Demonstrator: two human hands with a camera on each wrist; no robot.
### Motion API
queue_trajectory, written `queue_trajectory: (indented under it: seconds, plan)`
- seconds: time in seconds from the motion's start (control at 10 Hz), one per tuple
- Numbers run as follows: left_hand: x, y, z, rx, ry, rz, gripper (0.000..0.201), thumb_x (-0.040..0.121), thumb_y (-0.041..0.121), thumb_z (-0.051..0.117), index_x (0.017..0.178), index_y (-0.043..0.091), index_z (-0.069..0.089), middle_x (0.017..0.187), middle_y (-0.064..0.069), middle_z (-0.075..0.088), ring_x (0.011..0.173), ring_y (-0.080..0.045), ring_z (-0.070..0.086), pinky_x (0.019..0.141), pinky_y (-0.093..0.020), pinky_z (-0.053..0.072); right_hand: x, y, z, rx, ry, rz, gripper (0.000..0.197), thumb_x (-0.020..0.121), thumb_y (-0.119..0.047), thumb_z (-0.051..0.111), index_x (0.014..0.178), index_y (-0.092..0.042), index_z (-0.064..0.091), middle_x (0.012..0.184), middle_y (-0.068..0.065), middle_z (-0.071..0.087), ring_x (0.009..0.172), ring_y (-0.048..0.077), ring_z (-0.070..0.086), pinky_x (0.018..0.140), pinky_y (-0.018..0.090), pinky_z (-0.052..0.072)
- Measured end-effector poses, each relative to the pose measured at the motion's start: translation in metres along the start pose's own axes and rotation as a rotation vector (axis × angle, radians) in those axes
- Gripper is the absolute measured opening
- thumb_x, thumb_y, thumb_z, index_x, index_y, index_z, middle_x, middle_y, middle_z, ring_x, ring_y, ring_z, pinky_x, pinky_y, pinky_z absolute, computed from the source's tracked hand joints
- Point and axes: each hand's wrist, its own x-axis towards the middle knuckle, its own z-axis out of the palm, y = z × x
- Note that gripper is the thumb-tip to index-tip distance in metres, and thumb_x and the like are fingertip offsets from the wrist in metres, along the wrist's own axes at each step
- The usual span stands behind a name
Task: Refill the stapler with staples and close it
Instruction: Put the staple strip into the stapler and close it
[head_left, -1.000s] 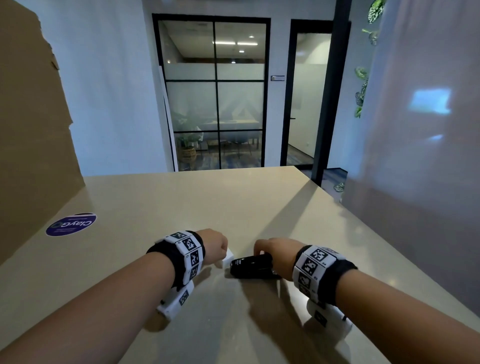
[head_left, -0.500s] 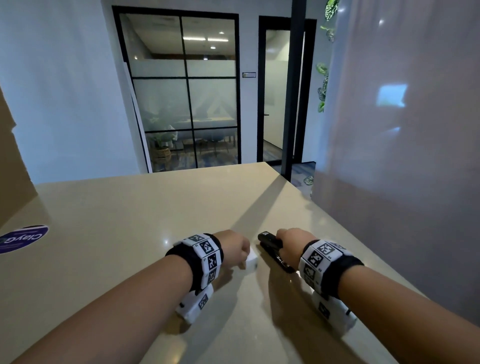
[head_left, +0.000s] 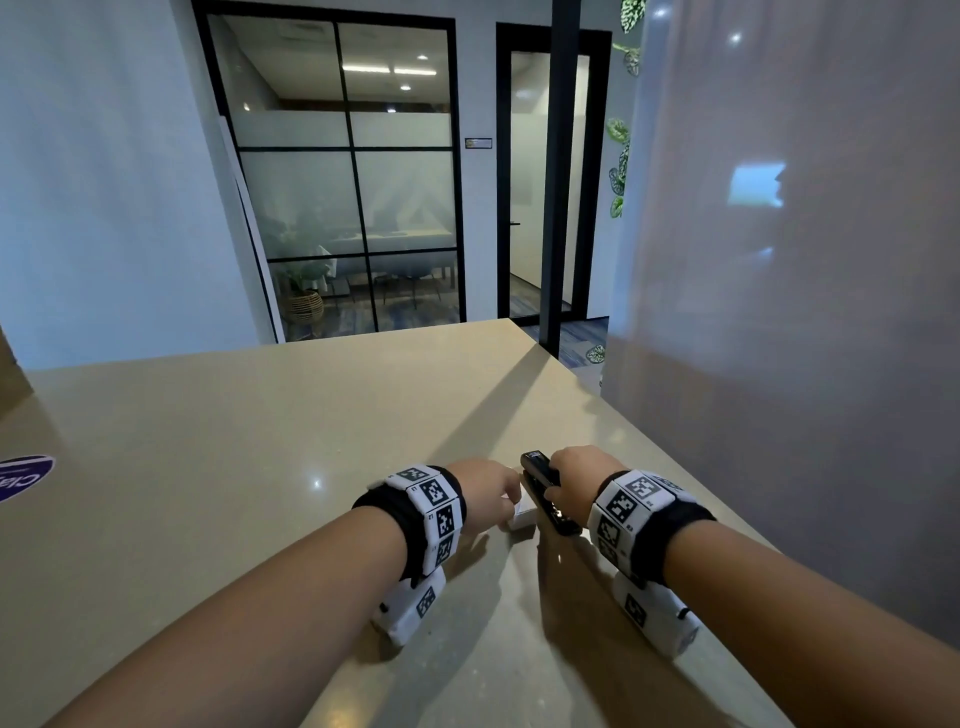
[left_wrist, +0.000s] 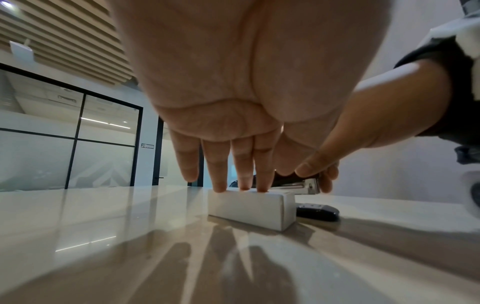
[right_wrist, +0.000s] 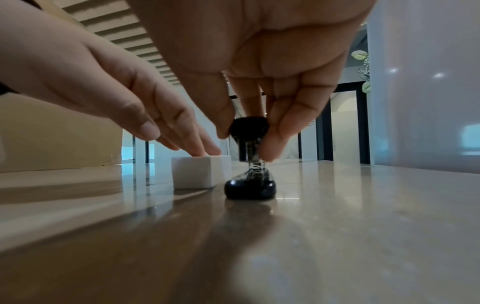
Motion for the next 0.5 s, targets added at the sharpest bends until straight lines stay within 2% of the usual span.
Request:
queue_trajectory:
  seconds: [0.2, 0.3, 0.4, 0.5]
  plan:
    - [-0.004, -0.004, -0.001, -0.044, 0.017, -0.007, 0.039, 0.089, 0.021, 0.052, 0.127, 0.019, 0.058, 0.135, -0.005, 0.057, 0.120, -0.025, 0.055, 0.099, -0.035, 0.044, -0.003, 0.002, 0.001, 0.003, 0.020, -0.023, 0.032, 0.092, -0.028, 0.052, 0.118, -0.011, 0.052, 0.117, 0.010, 0.064, 0.106, 0.029, 0.060, 0.077, 0.031, 0.041]
    - [-0.011, -0.014, -0.005, -0.054, 0.035, -0.020, 0.042, 0.092, 0.018, 0.049, 0.133, 0.015, 0.053, 0.140, -0.006, 0.052, 0.126, -0.025, 0.051, 0.103, -0.034, 0.041, -0.002, 0.001, 0.003, -0.016, 0.002, -0.024, 0.034, 0.090, -0.032, 0.052, 0.118, -0.013, 0.049, 0.113, 0.009, 0.065, 0.100, 0.027, 0.061, 0.077, 0.033, 0.044]
    - [-0.027, -0.033, -0.012, -0.071, 0.066, -0.095, 0.043, 0.092, 0.020, 0.047, 0.134, 0.020, 0.052, 0.141, -0.006, 0.051, 0.124, -0.025, 0.053, 0.103, -0.036, 0.044, 0.000, -0.004, 0.003, -0.061, 0.017, -0.008, 0.032, 0.088, -0.034, 0.050, 0.113, -0.014, 0.050, 0.103, 0.007, 0.064, 0.087, 0.026, 0.059, 0.074, 0.034, 0.048]
    - [-0.038, -0.058, -0.018, -0.064, 0.061, -0.172, 0.044, 0.092, 0.023, 0.046, 0.135, 0.020, 0.050, 0.141, -0.007, 0.049, 0.123, -0.026, 0.054, 0.102, -0.039, 0.045, 0.006, -0.013, -0.002, -0.119, 0.064, -0.022, 0.019, 0.090, -0.031, 0.046, 0.099, -0.015, 0.053, 0.102, 0.007, 0.066, 0.081, 0.027, 0.056, 0.070, 0.032, 0.046]
